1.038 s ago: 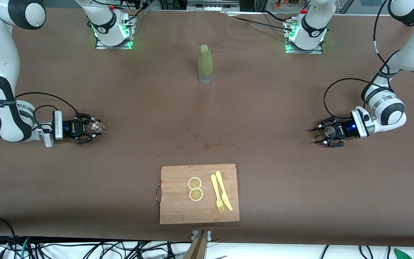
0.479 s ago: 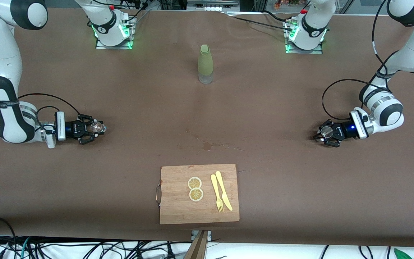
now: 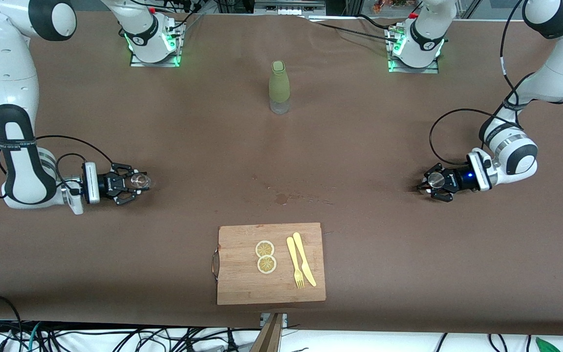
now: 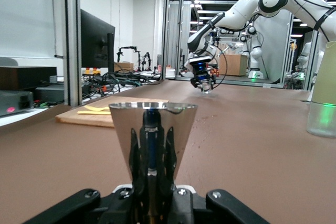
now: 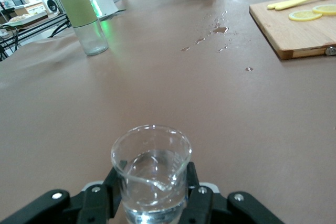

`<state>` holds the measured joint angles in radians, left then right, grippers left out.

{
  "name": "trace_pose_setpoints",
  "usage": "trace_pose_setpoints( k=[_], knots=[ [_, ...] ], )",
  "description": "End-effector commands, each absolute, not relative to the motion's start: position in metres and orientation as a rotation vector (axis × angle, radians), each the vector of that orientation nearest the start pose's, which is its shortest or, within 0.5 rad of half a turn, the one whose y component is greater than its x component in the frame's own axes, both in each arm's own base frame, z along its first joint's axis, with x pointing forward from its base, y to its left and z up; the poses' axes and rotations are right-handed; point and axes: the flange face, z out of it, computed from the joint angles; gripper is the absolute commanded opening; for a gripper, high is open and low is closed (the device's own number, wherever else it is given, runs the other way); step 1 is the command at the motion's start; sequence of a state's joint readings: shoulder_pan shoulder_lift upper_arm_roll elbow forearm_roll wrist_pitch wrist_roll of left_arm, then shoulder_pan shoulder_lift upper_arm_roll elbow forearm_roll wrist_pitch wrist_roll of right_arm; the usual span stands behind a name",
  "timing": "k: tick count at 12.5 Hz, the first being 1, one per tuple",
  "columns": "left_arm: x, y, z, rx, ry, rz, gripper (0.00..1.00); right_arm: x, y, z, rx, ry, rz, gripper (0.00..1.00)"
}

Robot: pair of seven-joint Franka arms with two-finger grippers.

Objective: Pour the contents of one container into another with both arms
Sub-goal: 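Close the right gripper on the beaker while the left gripper grasps the jigger, then lift the beaker with the right gripper while the left gripper brings the jigger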

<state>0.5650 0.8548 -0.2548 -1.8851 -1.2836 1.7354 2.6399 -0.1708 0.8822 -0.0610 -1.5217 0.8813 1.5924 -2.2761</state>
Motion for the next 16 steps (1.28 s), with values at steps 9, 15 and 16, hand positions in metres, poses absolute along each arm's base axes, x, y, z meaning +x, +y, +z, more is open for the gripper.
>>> trace_pose_setpoints(
  k=[9, 15, 16],
  knots=[
    [0.587, -0.071, 0.09, 1.42, -1.046, 1.23, 0.0, 0.689, 0.08, 0.237, -1.642, -1.491, -0.327, 0.16],
    [0.588, -0.137, 0.096, 1.479, -1.013, 1.223, 0.0, 0.699, 0.195, 0.279, -1.841, -1.42, -0.185, 0.16],
    [0.588, -0.145, 0.096, 1.486, -1.007, 1.222, 0.0, 0.698, 0.216, 0.284, -1.884, -1.411, -0.17, 0.16]
  ],
)
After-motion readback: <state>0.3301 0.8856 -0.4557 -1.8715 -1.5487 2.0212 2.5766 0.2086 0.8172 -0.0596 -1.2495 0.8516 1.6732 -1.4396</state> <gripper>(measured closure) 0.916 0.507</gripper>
